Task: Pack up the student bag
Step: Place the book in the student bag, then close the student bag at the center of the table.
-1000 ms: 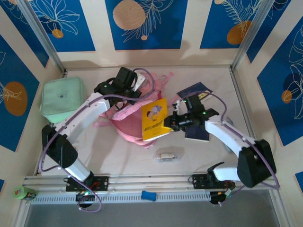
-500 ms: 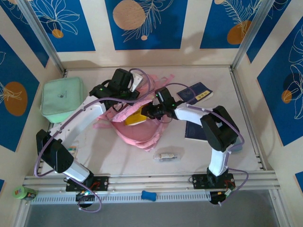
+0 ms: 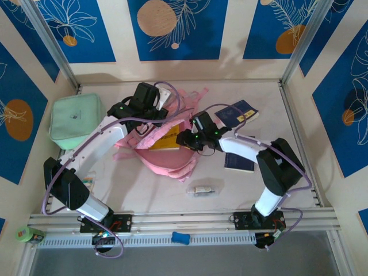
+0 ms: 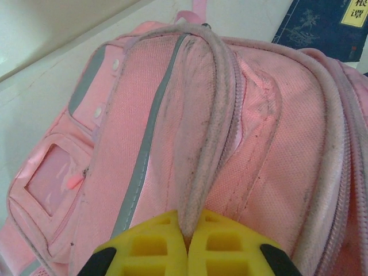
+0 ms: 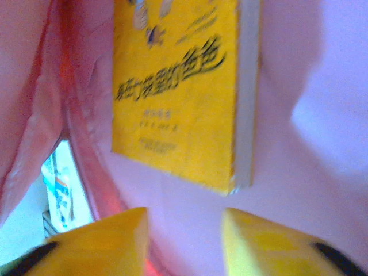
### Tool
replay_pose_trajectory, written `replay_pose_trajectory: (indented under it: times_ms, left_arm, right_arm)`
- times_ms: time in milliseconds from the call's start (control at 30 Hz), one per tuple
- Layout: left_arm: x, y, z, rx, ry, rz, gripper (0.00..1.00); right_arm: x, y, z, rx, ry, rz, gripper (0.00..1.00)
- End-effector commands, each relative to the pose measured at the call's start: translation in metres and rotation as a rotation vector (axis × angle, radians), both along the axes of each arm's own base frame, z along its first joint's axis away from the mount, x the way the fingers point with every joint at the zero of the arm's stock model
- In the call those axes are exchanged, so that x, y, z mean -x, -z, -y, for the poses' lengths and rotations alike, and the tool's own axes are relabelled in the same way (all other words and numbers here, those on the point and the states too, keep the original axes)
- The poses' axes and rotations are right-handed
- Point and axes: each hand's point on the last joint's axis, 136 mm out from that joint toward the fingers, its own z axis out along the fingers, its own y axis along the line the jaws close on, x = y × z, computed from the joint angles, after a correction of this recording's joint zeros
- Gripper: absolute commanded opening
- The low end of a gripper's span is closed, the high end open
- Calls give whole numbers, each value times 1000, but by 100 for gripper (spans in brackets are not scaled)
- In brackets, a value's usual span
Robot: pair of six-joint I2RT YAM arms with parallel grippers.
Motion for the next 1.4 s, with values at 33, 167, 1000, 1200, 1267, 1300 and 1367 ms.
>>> replay_pose_trajectory:
  times_ms: [33, 167, 1000, 1200, 1267, 1300, 1367]
  left_arm:
    - [-8, -42, 6, 118, 2, 110, 0]
    - [-7, -41, 6, 120, 5, 106, 0]
    - [-8, -21, -6, 93, -51, 59, 0]
    - [6, 26, -5, 123, -103, -100, 0]
    - [15, 43, -4, 141, -102, -148, 0]
    - [19, 51, -4, 147, -99, -164, 0]
    - [26, 66, -7, 136, -93, -183, 0]
  right_arm:
    - [16, 24, -20, 17, -7, -56, 13]
    - [11, 37, -46, 49, -8, -24, 2]
    - [27, -9, 56, 153, 90, 137, 6]
    - [41, -23, 129, 210, 175, 115, 16]
    - [45, -24, 152, 200, 219, 66, 19]
    - [47, -25, 162, 185, 236, 46, 20]
    - [49, -28, 180, 163, 278, 32, 22]
